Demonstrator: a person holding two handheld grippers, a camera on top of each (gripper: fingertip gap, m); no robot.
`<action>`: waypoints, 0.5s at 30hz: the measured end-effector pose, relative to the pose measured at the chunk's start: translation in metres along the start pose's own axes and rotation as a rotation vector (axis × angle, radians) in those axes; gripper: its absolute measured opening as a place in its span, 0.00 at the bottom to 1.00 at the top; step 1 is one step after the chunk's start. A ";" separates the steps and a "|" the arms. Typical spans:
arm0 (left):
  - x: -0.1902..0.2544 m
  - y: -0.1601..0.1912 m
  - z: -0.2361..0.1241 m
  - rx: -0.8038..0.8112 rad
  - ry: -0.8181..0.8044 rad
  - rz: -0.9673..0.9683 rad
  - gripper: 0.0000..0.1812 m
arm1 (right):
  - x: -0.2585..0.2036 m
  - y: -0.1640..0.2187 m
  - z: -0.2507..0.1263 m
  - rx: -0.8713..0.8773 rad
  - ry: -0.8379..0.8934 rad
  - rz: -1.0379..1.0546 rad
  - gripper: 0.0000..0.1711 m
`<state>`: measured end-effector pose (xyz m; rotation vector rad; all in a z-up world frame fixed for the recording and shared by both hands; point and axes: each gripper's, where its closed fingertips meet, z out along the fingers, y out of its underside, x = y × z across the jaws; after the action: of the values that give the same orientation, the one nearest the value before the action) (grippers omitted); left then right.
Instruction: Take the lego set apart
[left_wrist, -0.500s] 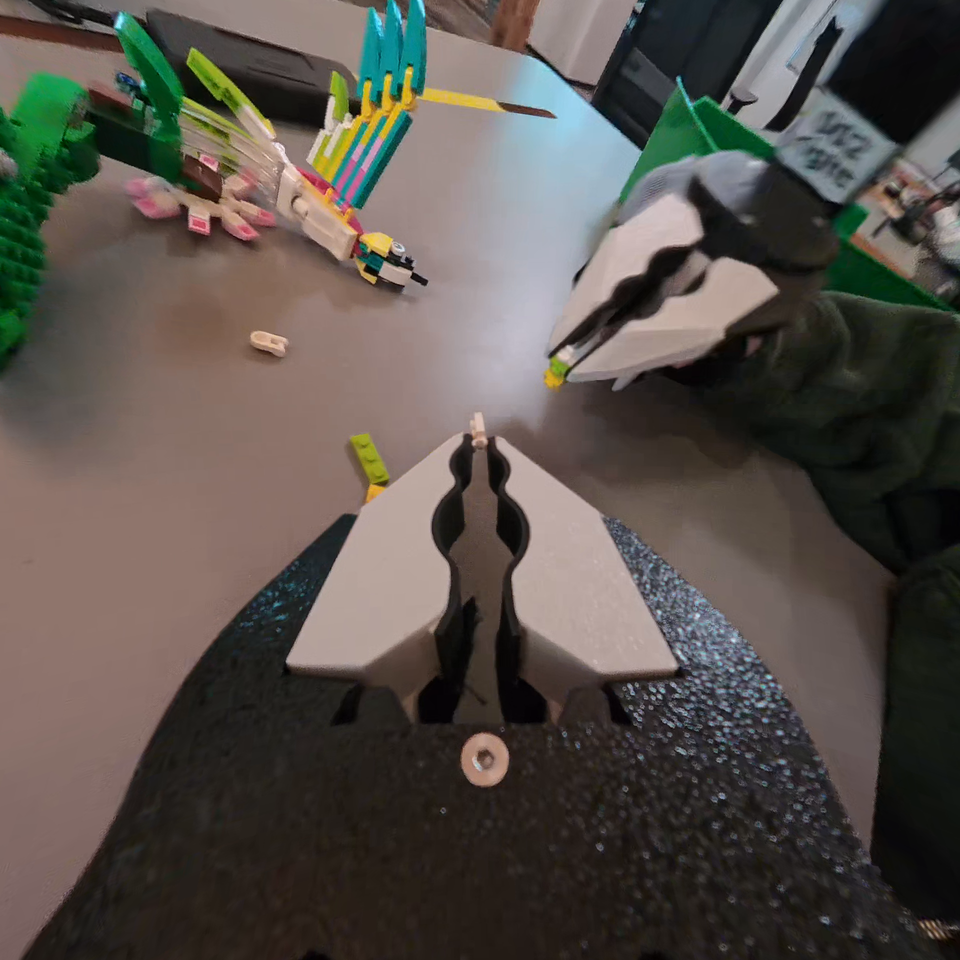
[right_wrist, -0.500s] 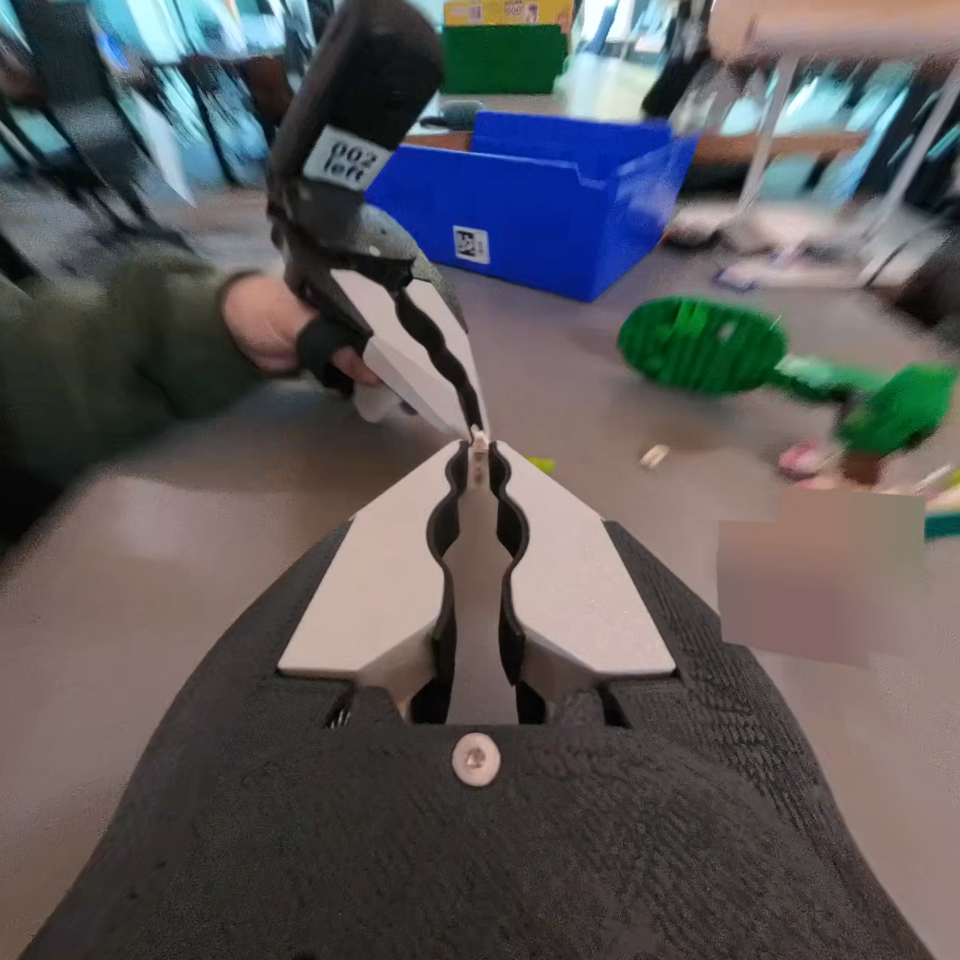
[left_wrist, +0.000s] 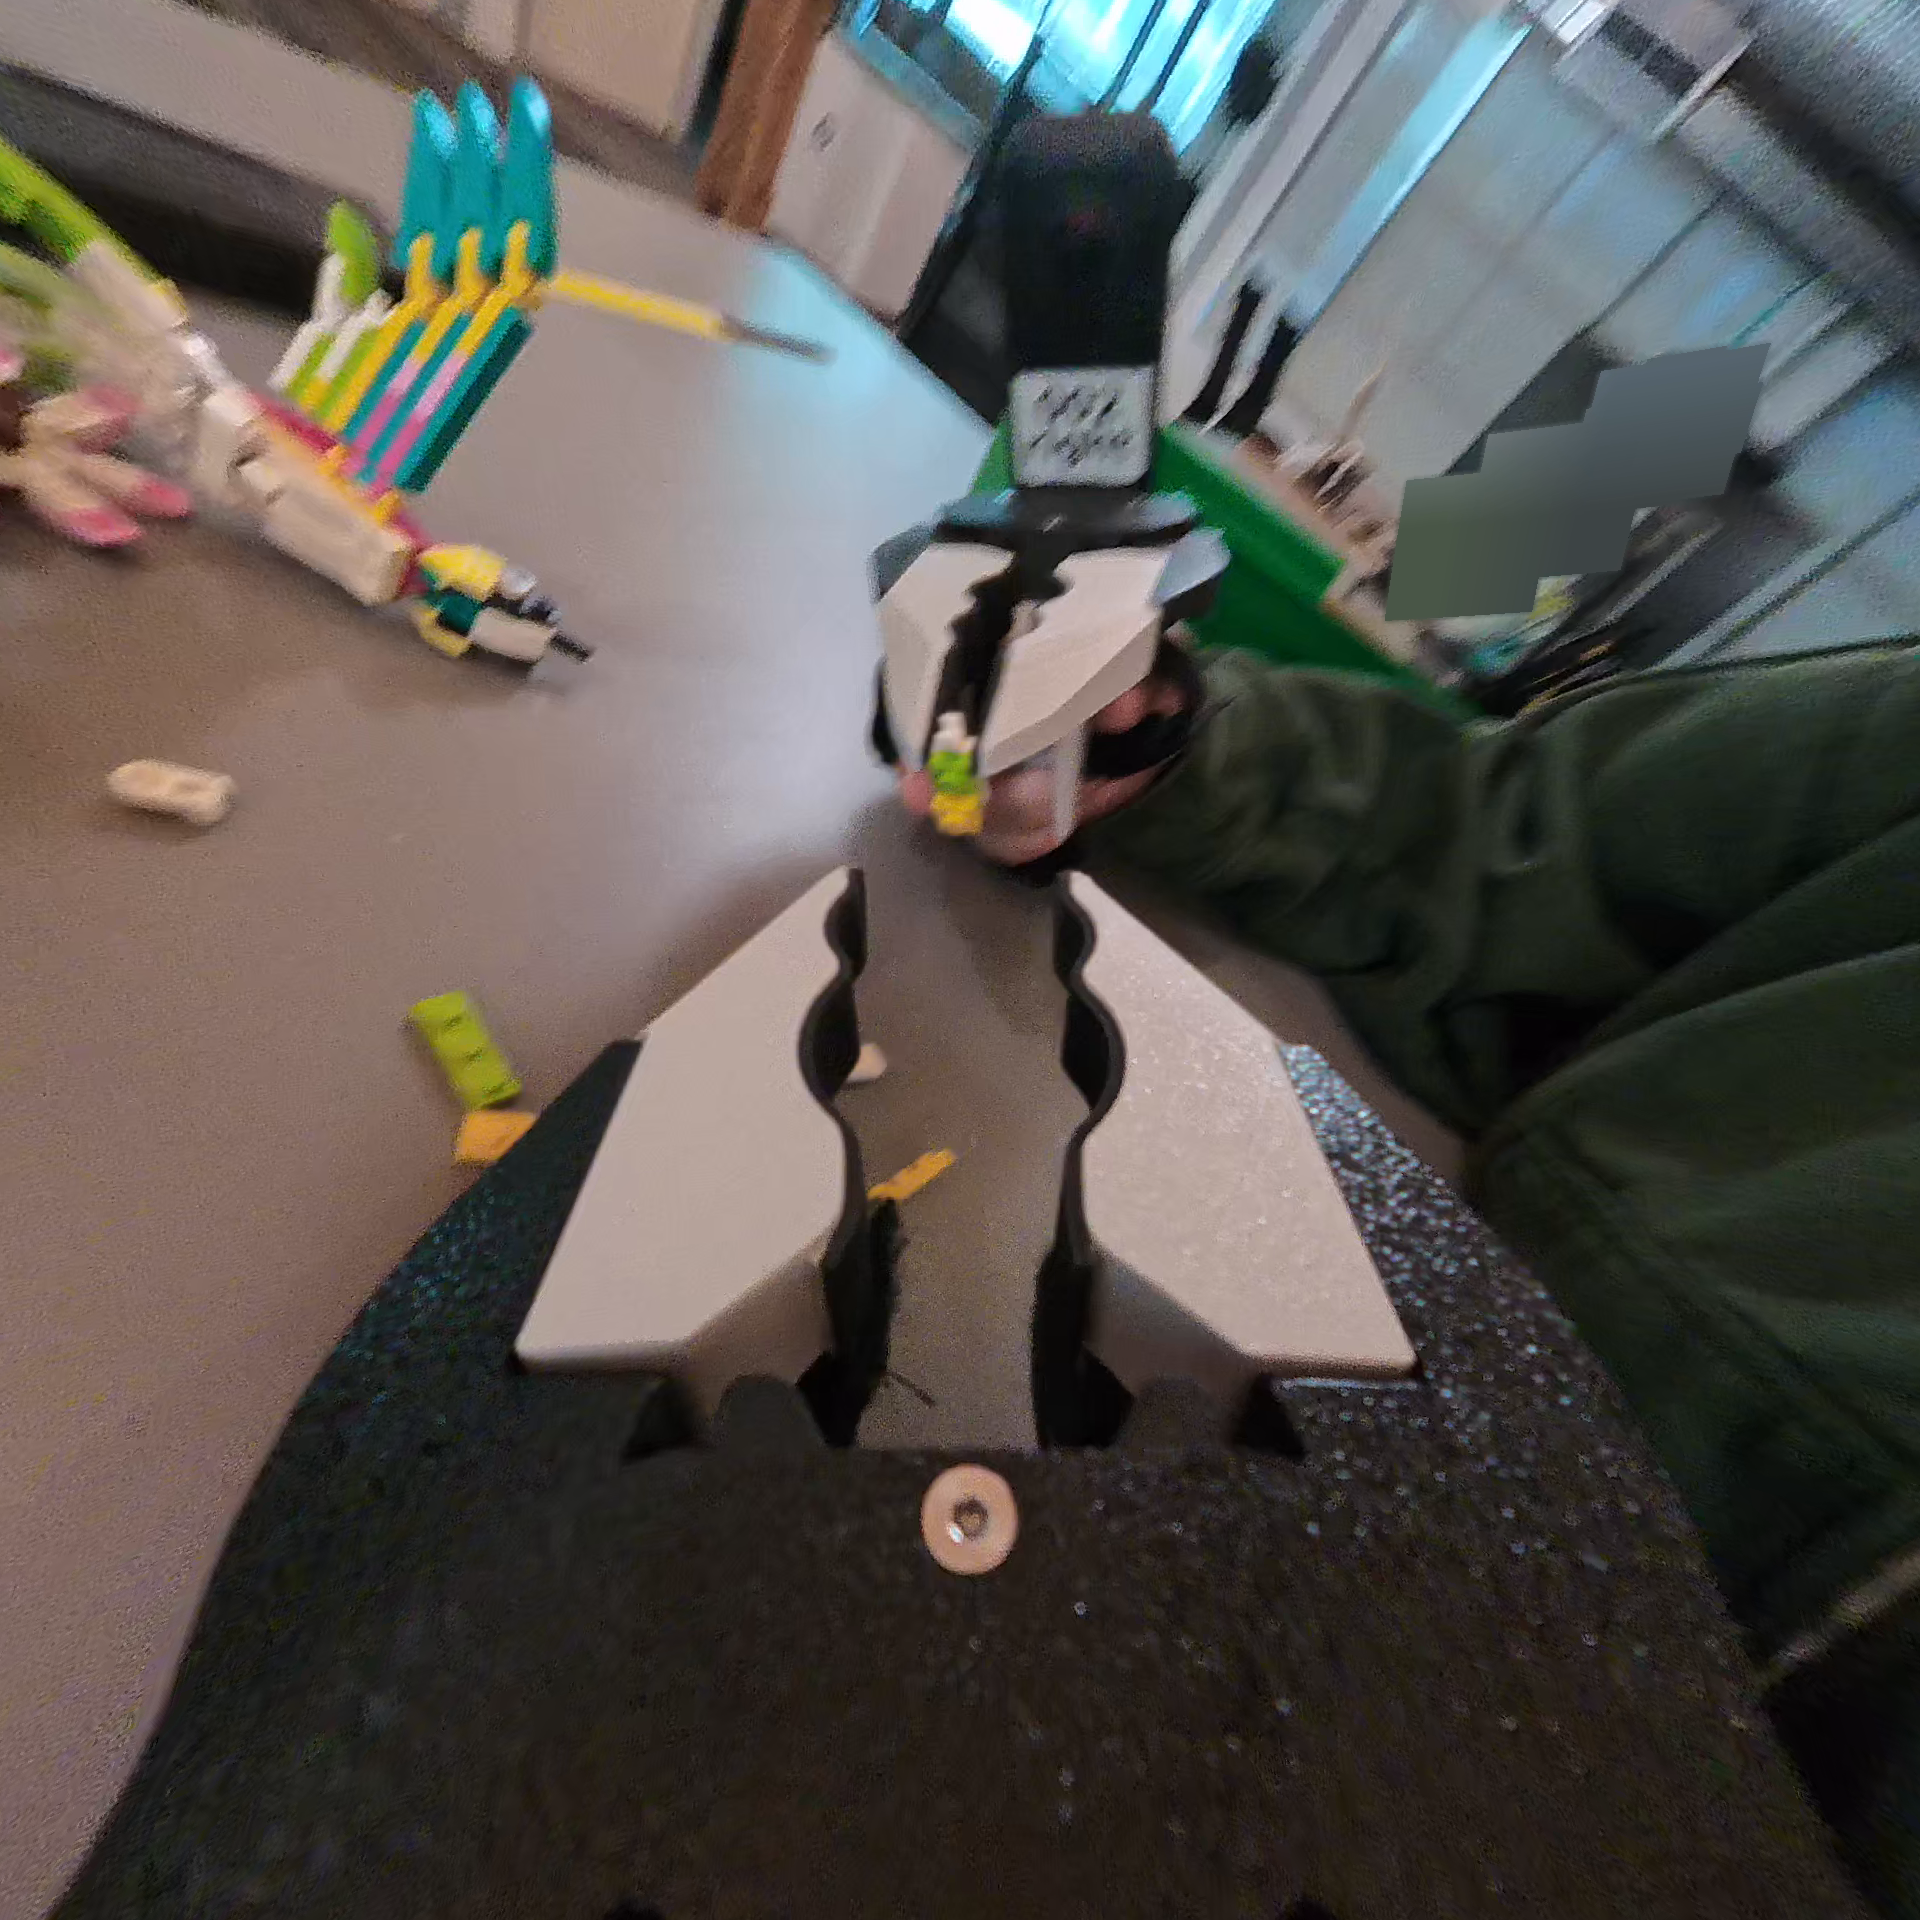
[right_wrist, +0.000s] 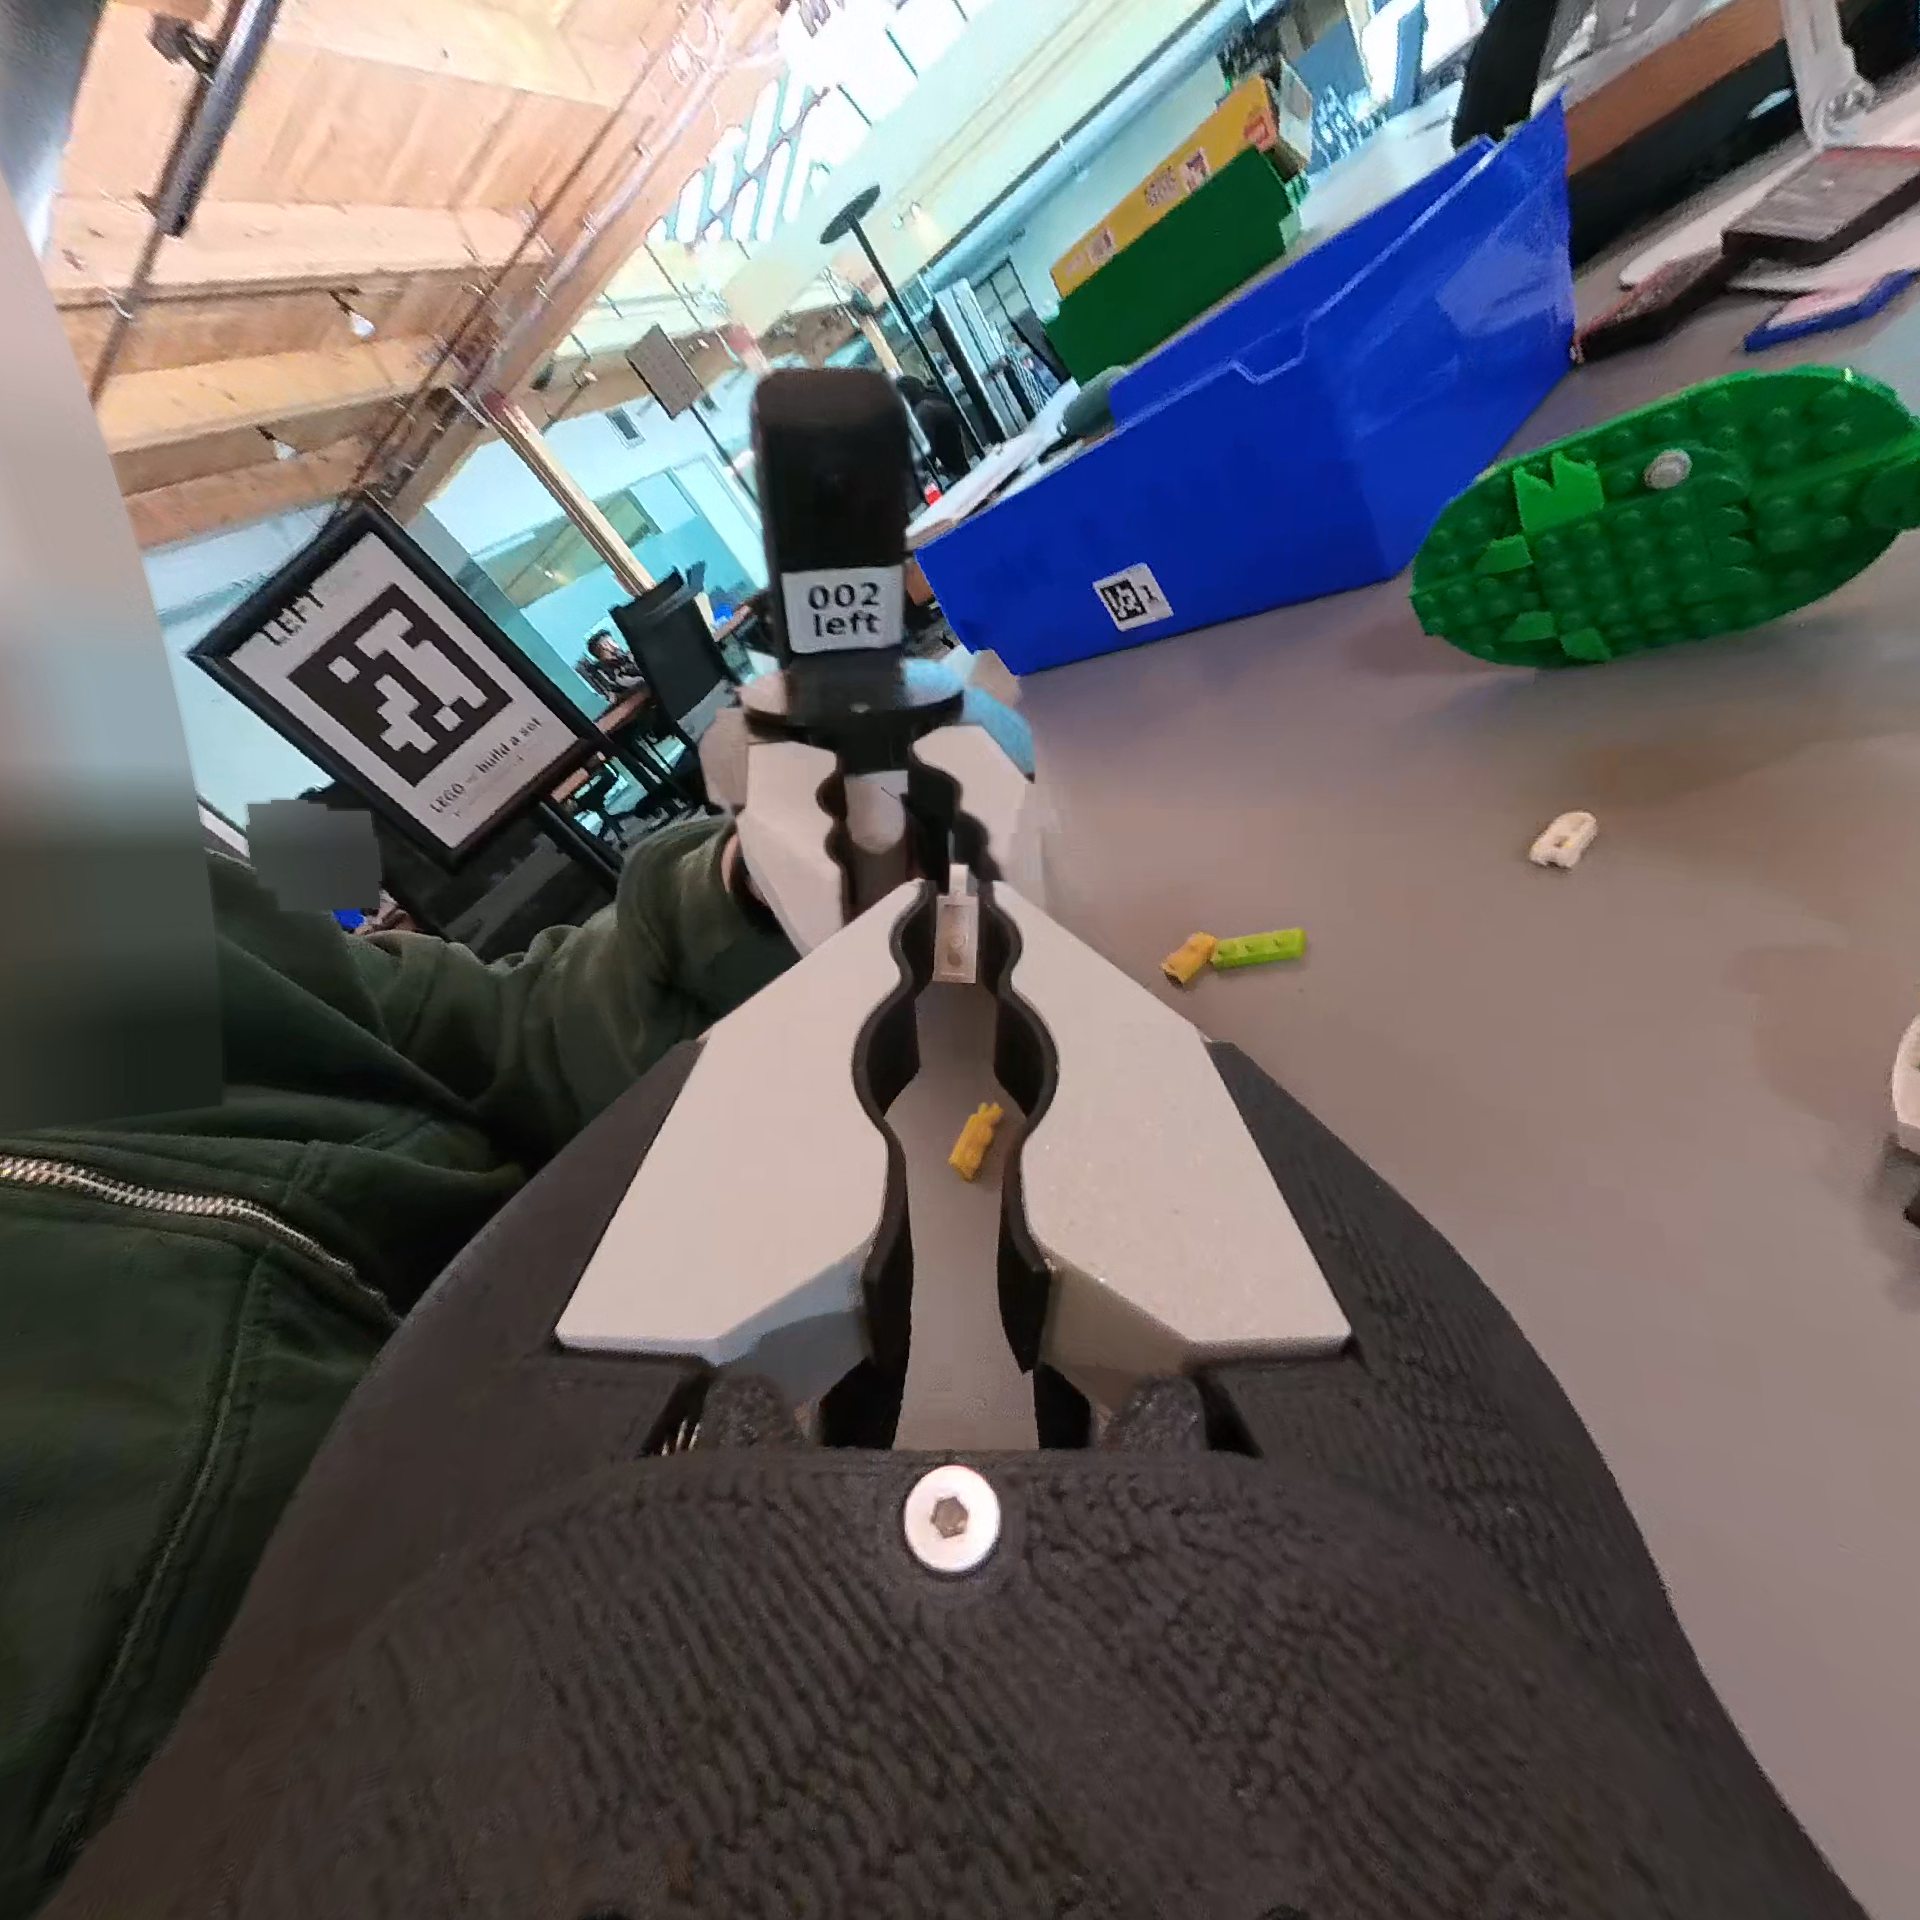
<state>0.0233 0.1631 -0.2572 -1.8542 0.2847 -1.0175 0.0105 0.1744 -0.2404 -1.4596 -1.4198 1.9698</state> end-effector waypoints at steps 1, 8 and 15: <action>0.006 -0.005 0.000 0.032 0.045 -0.020 0.17 | -0.002 -0.002 0.000 0.016 -0.011 -0.003 0.03; 0.015 -0.015 -0.001 0.114 0.134 -0.060 0.08 | -0.012 -0.008 0.002 0.076 -0.061 -0.017 0.03; 0.014 -0.014 0.004 0.113 0.115 -0.037 0.03 | -0.016 -0.009 0.005 0.089 -0.068 -0.031 0.03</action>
<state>0.0316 0.1648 -0.2389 -1.7084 0.2567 -1.1449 0.0110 0.1643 -0.2240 -1.3364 -1.3551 2.0538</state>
